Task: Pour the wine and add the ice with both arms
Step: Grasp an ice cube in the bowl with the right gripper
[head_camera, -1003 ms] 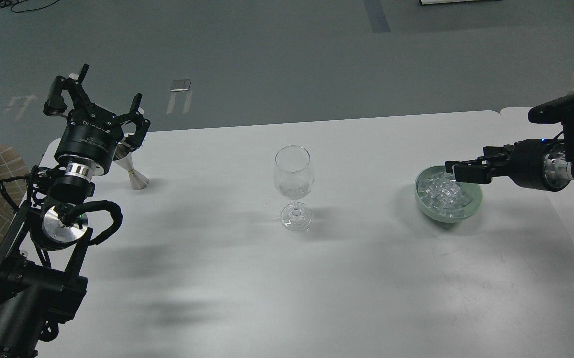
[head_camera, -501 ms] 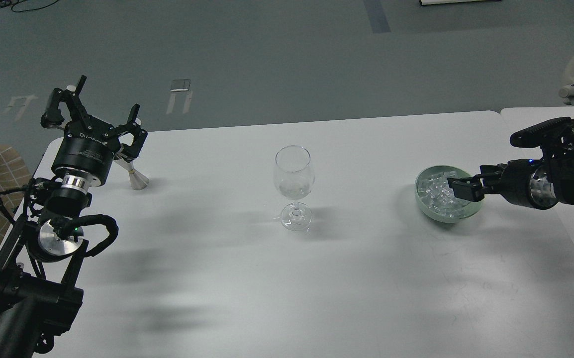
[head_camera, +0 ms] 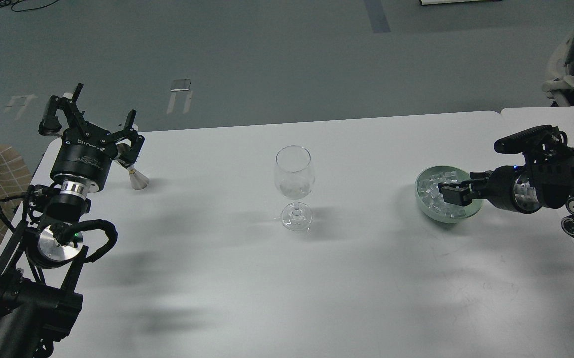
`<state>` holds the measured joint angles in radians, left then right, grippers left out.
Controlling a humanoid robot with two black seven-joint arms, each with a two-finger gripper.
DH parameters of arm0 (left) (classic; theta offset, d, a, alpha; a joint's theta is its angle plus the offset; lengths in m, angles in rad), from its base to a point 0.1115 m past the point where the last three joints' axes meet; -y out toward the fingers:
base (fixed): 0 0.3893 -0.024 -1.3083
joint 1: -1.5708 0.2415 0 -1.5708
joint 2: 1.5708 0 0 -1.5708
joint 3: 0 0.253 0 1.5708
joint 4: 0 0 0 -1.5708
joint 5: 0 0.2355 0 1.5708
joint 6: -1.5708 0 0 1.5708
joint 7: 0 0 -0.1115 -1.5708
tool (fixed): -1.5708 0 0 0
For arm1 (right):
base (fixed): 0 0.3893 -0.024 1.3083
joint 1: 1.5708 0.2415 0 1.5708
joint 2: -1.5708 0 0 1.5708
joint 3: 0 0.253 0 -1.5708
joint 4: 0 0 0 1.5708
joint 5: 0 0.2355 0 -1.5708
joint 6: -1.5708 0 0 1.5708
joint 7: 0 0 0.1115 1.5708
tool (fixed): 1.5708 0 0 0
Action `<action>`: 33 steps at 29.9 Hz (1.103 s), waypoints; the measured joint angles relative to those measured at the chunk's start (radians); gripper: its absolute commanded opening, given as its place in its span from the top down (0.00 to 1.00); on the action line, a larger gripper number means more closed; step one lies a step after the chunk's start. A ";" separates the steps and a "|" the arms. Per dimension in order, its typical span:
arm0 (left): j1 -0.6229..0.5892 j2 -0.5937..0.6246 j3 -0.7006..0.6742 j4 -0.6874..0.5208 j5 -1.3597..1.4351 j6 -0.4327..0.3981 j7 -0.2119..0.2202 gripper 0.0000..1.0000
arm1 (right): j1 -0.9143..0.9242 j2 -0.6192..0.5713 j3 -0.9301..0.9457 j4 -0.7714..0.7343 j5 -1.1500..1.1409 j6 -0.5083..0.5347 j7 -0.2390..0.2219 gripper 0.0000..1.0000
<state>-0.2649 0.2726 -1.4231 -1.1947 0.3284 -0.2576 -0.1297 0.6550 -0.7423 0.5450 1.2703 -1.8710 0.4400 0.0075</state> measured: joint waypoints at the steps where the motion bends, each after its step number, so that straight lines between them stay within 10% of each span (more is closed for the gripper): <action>1: 0.000 0.000 0.000 0.000 -0.001 -0.001 0.000 0.02 | 0.000 0.003 -0.003 -0.002 -0.003 0.000 0.000 0.25; 33: 0.016 0.003 -0.002 0.032 -0.005 -0.049 -0.048 0.02 | -0.005 0.053 -0.014 -0.040 -0.031 -0.002 -0.003 0.52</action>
<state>-0.2488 0.2758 -1.4251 -1.1627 0.3233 -0.3068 -0.1780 0.6505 -0.6892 0.5308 1.2300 -1.9016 0.4384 0.0041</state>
